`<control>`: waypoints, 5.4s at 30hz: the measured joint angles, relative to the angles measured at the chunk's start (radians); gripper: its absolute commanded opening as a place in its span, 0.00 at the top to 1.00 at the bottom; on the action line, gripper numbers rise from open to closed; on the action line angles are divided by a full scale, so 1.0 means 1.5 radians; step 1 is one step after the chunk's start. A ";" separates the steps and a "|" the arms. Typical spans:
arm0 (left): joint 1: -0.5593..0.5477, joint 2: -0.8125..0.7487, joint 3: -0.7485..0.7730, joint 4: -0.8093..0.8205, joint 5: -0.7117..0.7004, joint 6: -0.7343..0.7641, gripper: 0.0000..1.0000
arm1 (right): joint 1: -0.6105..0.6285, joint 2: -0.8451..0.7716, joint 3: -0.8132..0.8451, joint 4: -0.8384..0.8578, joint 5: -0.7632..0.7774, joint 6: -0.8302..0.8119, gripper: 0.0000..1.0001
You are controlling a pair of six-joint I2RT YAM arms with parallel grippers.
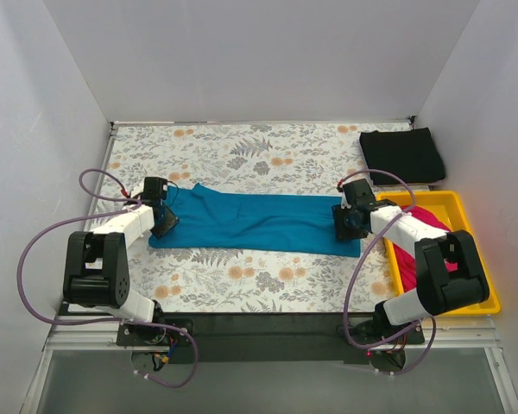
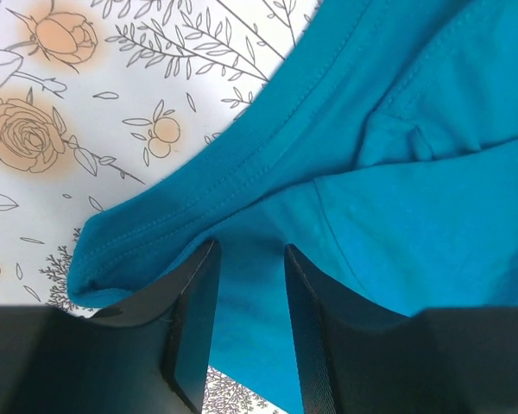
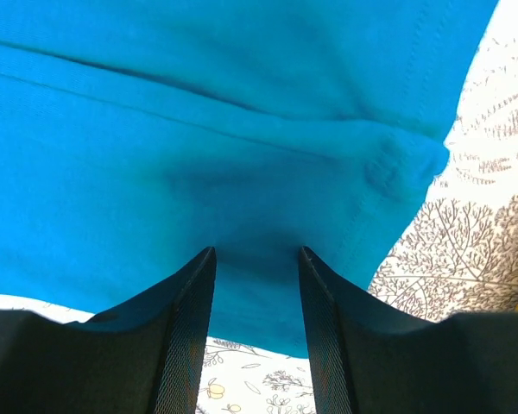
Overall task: Fold and stack the t-shirts
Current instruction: Fold the tshirt
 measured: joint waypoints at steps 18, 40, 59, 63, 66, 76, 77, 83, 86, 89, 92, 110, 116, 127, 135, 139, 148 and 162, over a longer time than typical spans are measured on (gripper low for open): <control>0.065 0.063 0.065 -0.024 -0.001 -0.016 0.54 | -0.075 -0.105 -0.097 0.027 -0.116 0.059 0.47; -0.085 0.126 0.302 -0.016 0.063 0.096 0.42 | 0.093 0.085 0.190 0.115 -0.320 0.101 0.57; -0.092 0.308 0.435 0.027 0.075 0.161 0.42 | 0.207 0.472 0.454 0.320 -0.368 0.284 0.58; -0.092 0.310 0.434 0.033 0.076 0.170 0.43 | 0.209 0.501 0.479 0.322 -0.365 0.299 0.58; -0.092 0.310 0.433 0.037 0.078 0.174 0.43 | 0.209 0.507 0.492 0.324 -0.364 0.304 0.59; -0.092 0.310 0.429 0.042 0.086 0.176 0.43 | 0.214 0.522 0.499 0.336 -0.374 0.315 0.65; -0.092 0.310 0.428 0.042 0.087 0.176 0.43 | 0.215 0.523 0.499 0.336 -0.375 0.315 0.66; -0.092 0.310 0.421 0.045 0.093 0.176 0.43 | 0.225 0.527 0.504 0.335 -0.380 0.315 0.75; -0.092 0.310 0.421 0.045 0.096 0.176 0.43 | 0.227 0.527 0.504 0.335 -0.380 0.313 0.88; -0.092 0.310 0.420 0.045 0.096 0.176 0.43 | 0.227 0.527 0.504 0.335 -0.380 0.308 0.99; -0.092 0.310 0.420 0.046 0.096 0.176 0.43 | 0.227 0.527 0.507 0.335 -0.380 0.300 0.99; -0.087 0.360 0.425 0.047 0.087 0.251 0.64 | 0.230 0.527 0.522 0.335 -0.392 0.250 0.99; -0.075 0.365 0.425 0.049 0.110 0.305 0.64 | 0.232 0.527 0.524 0.335 -0.395 0.246 0.99; -0.065 0.365 0.425 0.050 0.137 0.338 0.86 | 0.232 0.527 0.524 0.335 -0.395 0.245 0.99; -0.065 0.365 0.425 0.050 0.164 0.347 1.00 | 0.232 0.527 0.525 0.335 -0.395 0.244 0.99; -0.064 0.365 0.428 0.051 0.183 0.354 1.00 | 0.232 0.527 0.528 0.335 -0.395 0.242 0.99; -0.058 0.364 0.429 0.098 0.239 0.367 1.00 | 0.232 0.527 0.529 0.335 -0.395 0.226 0.99; -0.004 0.314 0.342 0.194 0.330 0.342 1.00 | 0.232 0.502 0.507 0.335 -0.385 0.194 0.99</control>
